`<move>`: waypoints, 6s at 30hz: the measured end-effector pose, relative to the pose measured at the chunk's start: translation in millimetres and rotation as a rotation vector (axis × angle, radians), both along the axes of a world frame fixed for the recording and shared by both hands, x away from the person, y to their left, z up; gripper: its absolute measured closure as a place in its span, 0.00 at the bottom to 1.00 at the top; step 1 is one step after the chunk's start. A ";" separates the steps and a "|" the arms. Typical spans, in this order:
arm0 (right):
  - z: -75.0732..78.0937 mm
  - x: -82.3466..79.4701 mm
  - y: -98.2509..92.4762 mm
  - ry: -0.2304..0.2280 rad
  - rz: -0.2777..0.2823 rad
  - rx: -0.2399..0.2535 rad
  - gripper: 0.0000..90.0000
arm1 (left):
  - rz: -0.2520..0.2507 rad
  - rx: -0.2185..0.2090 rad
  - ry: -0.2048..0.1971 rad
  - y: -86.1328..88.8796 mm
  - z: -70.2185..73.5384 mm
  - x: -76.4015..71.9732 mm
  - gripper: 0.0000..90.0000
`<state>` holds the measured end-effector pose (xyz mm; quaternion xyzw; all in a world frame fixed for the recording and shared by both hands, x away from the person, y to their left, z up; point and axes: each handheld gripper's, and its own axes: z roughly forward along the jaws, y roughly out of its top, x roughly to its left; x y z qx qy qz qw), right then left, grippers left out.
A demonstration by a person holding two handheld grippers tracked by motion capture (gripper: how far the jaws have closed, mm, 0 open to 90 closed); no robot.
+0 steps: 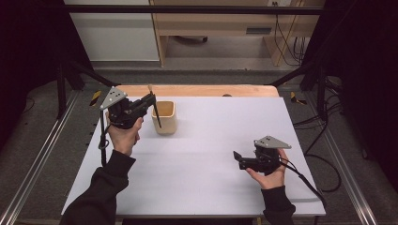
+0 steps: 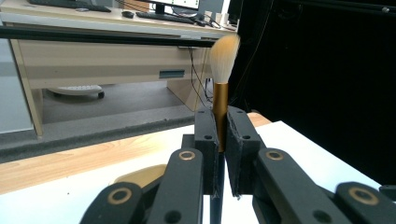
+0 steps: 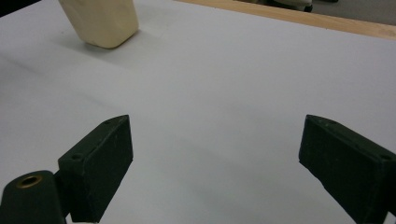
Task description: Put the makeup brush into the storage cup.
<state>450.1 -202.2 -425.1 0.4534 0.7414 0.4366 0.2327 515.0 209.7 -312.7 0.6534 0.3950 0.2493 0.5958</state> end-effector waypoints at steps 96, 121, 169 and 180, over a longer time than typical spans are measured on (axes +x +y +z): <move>-1.5 1.7 0.9 0.009 -0.004 0.006 0.11 | 0.054 0.130 0.069 -4.4 -70.4 70.0 0.92; -0.1 1.3 0.0 0.005 -0.008 0.009 0.11 | 0.067 0.147 0.133 1.0 -89.0 67.8 0.87; 8.3 -4.9 -4.8 -0.025 -0.005 0.038 0.08 | -0.027 0.106 0.139 35.7 -94.3 -55.2 0.26; 7.5 -6.2 -4.1 -0.021 -0.001 0.035 0.08 | 0.013 0.117 0.174 51.3 -109.6 -69.5 0.18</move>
